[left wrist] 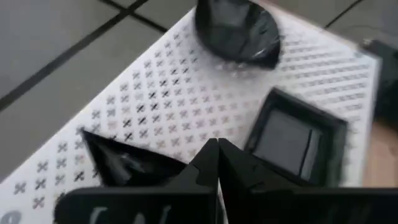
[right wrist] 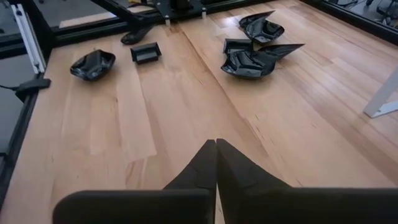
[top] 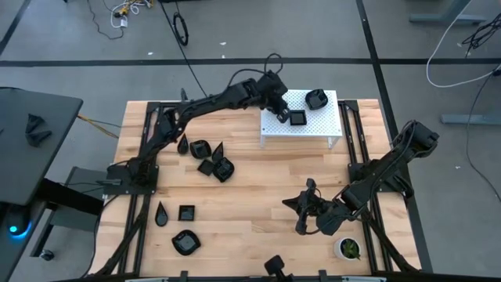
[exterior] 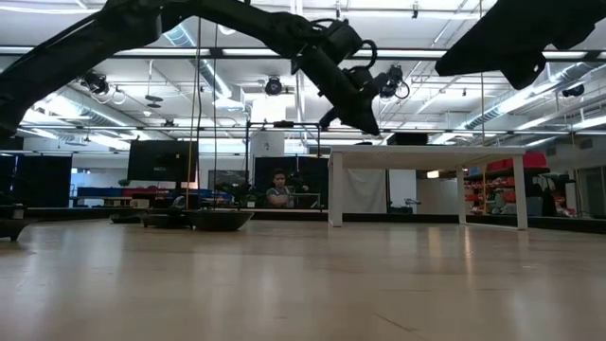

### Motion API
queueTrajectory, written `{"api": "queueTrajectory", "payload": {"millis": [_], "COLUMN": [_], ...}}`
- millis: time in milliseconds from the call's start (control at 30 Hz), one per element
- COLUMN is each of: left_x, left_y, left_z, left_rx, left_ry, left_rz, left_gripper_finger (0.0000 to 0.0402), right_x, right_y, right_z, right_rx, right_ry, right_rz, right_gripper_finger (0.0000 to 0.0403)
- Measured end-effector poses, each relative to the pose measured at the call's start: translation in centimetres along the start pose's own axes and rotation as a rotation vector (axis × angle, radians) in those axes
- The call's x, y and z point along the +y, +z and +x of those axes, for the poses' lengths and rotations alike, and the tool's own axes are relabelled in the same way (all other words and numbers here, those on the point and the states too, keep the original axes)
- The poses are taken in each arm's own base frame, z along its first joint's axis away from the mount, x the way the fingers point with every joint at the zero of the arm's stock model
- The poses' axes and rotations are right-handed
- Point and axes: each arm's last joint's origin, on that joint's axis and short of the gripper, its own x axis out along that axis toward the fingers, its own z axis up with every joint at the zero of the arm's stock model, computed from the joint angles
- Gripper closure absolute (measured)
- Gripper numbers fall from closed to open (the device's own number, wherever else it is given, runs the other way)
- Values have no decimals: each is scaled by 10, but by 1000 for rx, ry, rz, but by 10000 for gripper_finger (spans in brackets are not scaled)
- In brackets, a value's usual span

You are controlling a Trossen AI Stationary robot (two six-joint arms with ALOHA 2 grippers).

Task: Pick & Place Mini shaped plates
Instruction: Stack the black drop shaped plate on the black drop shaped plate on the shelf

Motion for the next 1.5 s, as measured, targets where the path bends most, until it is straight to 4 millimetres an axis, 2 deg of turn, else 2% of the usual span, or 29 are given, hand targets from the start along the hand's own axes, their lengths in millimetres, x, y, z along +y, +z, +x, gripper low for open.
{"api": "queueTrajectory", "payload": {"millis": [133, 433, 533, 700, 800, 867, 933, 1067, 1300, 1500], "left_x": [6, 9, 4, 2, 11, 21, 32, 43, 33, 28], "left_y": [-7, -8, -1, 12, 13, 9, 6, -1, -7, -4], "left_z": [10, 12, 0, -39, -57, -61, -61, -48, -29, -26], "left_rx": [26, 30, 14, 38, 100, 160, 197, 230, 218, 174], "left_ry": [26, 33, 10, 23, 102, 174, 202, 215, 165, 156], "left_rz": [-7, -11, -7, 46, 74, 67, 45, 10, 20, 22], "left_gripper_finger": [397, 388, 387, 386, 388, 393, 397, 393, 397, 392], "right_x": [0, 0, 0, 0, 0, 0, 0, 0, 1, 1], "right_y": [0, 0, 0, 0, 0, 0, 0, 1, 1, 1], "right_z": [0, 0, 0, 0, 0, 0, 0, 0, 0, 0], "right_rx": [-1, -1, -1, 0, -1, -1, -1, -4, -6, -8], "right_ry": [1, 1, 1, 0, 0, 1, 1, 3, 4, 6], "right_rz": [-1, -2, -4, -6, -5, -5, -4, 0, 2, 3], "right_gripper_finger": [394, 394, 394, 394, 394, 394, 394, 394, 394, 394]}}
